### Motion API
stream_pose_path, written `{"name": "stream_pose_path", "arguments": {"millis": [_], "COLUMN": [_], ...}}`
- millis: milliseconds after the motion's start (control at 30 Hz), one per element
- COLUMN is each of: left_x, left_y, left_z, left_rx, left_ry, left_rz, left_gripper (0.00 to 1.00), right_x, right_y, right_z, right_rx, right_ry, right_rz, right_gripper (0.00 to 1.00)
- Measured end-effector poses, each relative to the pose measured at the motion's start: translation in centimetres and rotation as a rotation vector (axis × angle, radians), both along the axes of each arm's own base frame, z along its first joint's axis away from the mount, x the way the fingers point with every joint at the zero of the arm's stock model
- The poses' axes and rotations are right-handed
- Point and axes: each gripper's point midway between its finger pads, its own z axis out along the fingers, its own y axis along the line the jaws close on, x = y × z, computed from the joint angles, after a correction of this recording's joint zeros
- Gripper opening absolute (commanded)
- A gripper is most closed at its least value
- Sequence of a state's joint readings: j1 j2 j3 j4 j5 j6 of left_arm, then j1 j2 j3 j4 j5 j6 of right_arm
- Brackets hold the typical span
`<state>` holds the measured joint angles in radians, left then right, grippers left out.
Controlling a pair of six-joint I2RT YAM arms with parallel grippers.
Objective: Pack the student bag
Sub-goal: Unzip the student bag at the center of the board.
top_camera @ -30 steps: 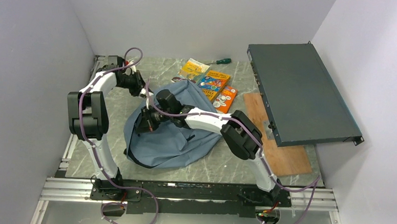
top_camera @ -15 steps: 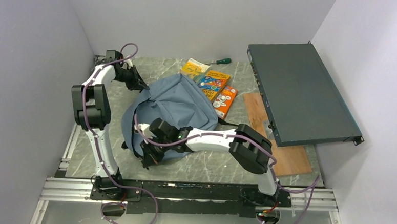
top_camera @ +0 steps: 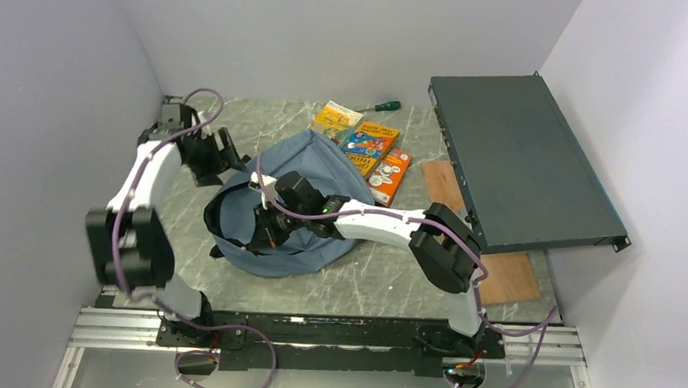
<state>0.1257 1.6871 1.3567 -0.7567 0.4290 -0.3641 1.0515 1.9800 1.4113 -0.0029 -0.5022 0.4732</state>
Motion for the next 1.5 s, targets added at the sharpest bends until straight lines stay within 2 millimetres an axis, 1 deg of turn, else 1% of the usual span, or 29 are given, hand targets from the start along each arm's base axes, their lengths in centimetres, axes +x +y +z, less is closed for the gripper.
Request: {"name": "stream_pose_path", "arguments": {"millis": [33, 67, 100, 133, 200, 233, 267, 300, 367, 433, 500, 533, 600, 633, 667, 733, 833, 933, 1000, 1067, 1133, 1233, 1300, 1333, 1367, 1500], "left_x": [-1.4, -3.4, -4.7, -6.5, -8.7, -9.9, -11.0, -11.9, -13.8, -15.9, -17.6, -17.9, -17.6, -17.3, -17.0, -16.4, -15.6, -15.2, -15.0, -14.7, -14.4, -13.9, -13.7, -13.7, -13.8, -14.1], "left_y": [0.3, 0.6, 0.7, 1.0, 1.3, 1.2, 1.0, 0.7, -0.2, -1.3, -2.0, -2.2, -2.3, -2.3, -2.1, -1.9, -1.6, -1.3, -1.1, -1.0, -0.8, -0.6, -0.5, -0.5, -0.5, -0.2], "left_z": [0.9, 2.1, 2.9, 3.9, 4.7, 4.7, 4.4, 3.8, 1.8, -0.6, -2.6, -3.0, -3.0, -2.9, -3.0, -3.3, -4.2, -4.7, -4.8, -5.0, -5.2, -6.1, -7.1, -7.7, -8.3, -10.8], "left_rx": [0.027, 0.055, 0.074, 0.100, 0.118, 0.112, 0.102, 0.082, 0.022, -0.040, -0.082, -0.096, -0.109, -0.110, -0.104, -0.093, -0.077, -0.063, -0.048, -0.042, -0.038, -0.035, -0.041, -0.044, -0.048, -0.070], "left_ry": [-0.021, -0.043, -0.060, -0.089, -0.111, -0.111, -0.097, -0.080, -0.023, 0.058, 0.129, 0.146, 0.140, 0.133, 0.133, 0.141, 0.161, 0.162, 0.153, 0.147, 0.148, 0.159, 0.177, 0.189, 0.205, 0.281], "left_rz": [0.020, 0.047, 0.065, 0.099, 0.145, 0.172, 0.194, 0.214, 0.244, 0.273, 0.303, 0.315, 0.324, 0.328, 0.325, 0.323, 0.315, 0.315, 0.313, 0.314, 0.317, 0.326, 0.332, 0.338, 0.348, 0.404], "left_gripper": [0.83, 0.83, 0.83, 0.83, 0.80, 0.76, 0.71, 0.70, 0.65, 0.63, 0.59, 0.53, 0.34, 0.27, 0.23, 0.18, 0.13, 0.13, 0.13, 0.12, 0.12, 0.11, 0.09, 0.03, 0.01, 0.00], "right_x": [-0.1, -0.2, -0.2, -0.3, -0.7, -1.0, -1.1, -1.3, -1.4, -1.6, -1.7, -2.0, -2.3, -2.5, -2.8, -3.2, -3.6, -4.2, -4.8, -5.3, -5.6, -5.9, -6.0, -6.0, -6.0, -5.8], "right_y": [0.0, 0.1, 0.0, 0.0, -0.3, -0.6, -0.8, -1.0, -1.1, -1.1, -1.1, -1.2, -1.2, -1.2, -1.3, -1.4, -1.9, -3.5, -5.1, -6.4, -7.3, -8.5, -8.7, -8.6, -8.6, -8.3], "right_z": [0.0, 0.0, 0.0, 0.0, -0.2, -0.2, -0.2, -0.1, 0.3, 0.6, 0.7, 0.8, 0.6, 0.6, 0.5, 0.4, 0.0, -0.8, -1.3, -1.4, -1.3, -1.4, -1.6, -1.6, -1.6, -1.3], "right_rx": [0.001, 0.001, 0.001, 0.000, -0.003, -0.006, -0.008, -0.007, -0.004, -0.001, -0.008, -0.012, -0.024, -0.029, -0.034, -0.046, -0.062, -0.089, -0.113, -0.125, -0.126, -0.121, -0.122, -0.121, -0.121, -0.108], "right_ry": [0.001, 0.001, 0.000, -0.001, 0.000, 0.000, 0.001, -0.001, -0.010, -0.028, -0.046, -0.054, -0.067, -0.073, -0.076, -0.080, -0.085, -0.084, -0.074, -0.063, -0.052, -0.032, -0.023, -0.020, -0.019, -0.008], "right_rz": [0.001, 0.002, 0.002, 0.003, 0.005, 0.006, 0.006, 0.006, 0.003, 0.005, 0.005, 0.009, 0.016, 0.018, 0.023, 0.030, 0.025, 0.007, -0.013, -0.034, -0.059, -0.099, -0.108, -0.111, -0.113, -0.131], "right_gripper": [0.00, 0.00, 0.00, 0.00, 0.00, 0.00, 0.00, 0.00, 0.00, 0.00, 0.00, 0.00, 0.00, 0.00, 0.00, 0.00, 0.00, 0.00, 0.00, 0.00, 0.00, 0.00, 0.00, 0.00, 0.00, 0.00]}}
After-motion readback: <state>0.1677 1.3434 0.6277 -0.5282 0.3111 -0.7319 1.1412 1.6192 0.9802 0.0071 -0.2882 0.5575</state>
